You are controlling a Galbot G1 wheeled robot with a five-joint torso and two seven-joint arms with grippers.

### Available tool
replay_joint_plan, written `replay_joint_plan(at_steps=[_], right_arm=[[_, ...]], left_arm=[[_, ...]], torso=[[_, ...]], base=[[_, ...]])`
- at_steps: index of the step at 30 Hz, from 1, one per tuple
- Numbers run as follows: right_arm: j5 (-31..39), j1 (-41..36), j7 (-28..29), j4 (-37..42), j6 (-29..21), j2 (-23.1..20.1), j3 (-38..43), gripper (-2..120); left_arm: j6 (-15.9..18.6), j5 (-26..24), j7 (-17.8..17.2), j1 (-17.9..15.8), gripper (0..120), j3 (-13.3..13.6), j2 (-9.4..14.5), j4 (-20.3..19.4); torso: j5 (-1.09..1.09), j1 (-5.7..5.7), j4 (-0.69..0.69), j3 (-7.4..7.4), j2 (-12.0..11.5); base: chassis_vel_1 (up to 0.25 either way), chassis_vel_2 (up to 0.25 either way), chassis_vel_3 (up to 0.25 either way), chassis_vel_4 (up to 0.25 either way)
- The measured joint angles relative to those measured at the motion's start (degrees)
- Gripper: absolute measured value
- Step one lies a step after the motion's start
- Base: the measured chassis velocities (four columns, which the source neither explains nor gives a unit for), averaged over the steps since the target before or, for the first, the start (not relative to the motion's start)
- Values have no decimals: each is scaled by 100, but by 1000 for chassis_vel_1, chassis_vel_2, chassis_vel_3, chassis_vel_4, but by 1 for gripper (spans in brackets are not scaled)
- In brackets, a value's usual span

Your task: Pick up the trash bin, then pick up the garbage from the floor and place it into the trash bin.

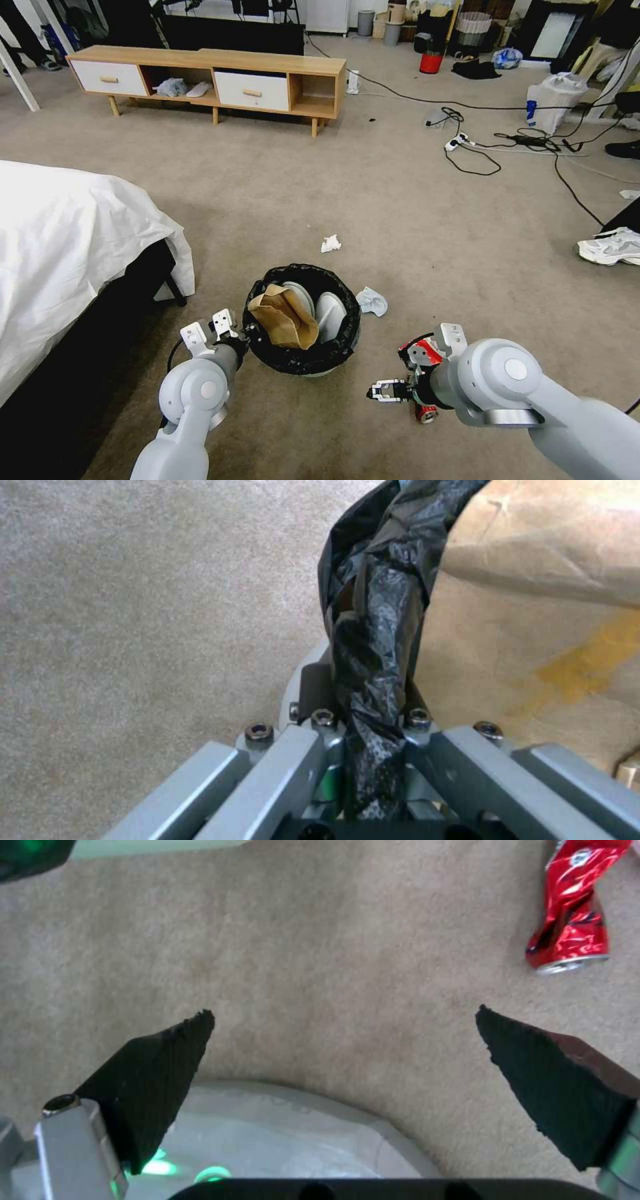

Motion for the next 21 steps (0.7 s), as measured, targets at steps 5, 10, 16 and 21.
replay_joint_plan(at_steps=[5, 10, 16, 21], right_arm=[[-170, -24, -43, -130, 1, -2, 8, 100], [-355, -85, -86, -226, 1, 12, 9, 100], [-540, -176, -127, -306, 1, 27, -2, 100], [-716, -257, -196, -414, 1, 30, -7, 100]], left_arm=[[-23, -3, 28, 28, 2, -8, 23, -2], [-48, -3, 70, 60, 2, -18, 65, -1], [-58, -7, 80, 61, 2, -20, 82, 6], [-59, -8, 84, 60, 2, -20, 83, 12]], torso=[[0, 0, 0, 0, 0], [0, 0, -1, 0, 0], [0, 0, 0, 0, 0], [0, 0, 0, 0, 0]], base=[[0, 0, 0, 0], [0, 0, 0, 0], [0, 0, 0, 0], [0, 0, 0, 0]])
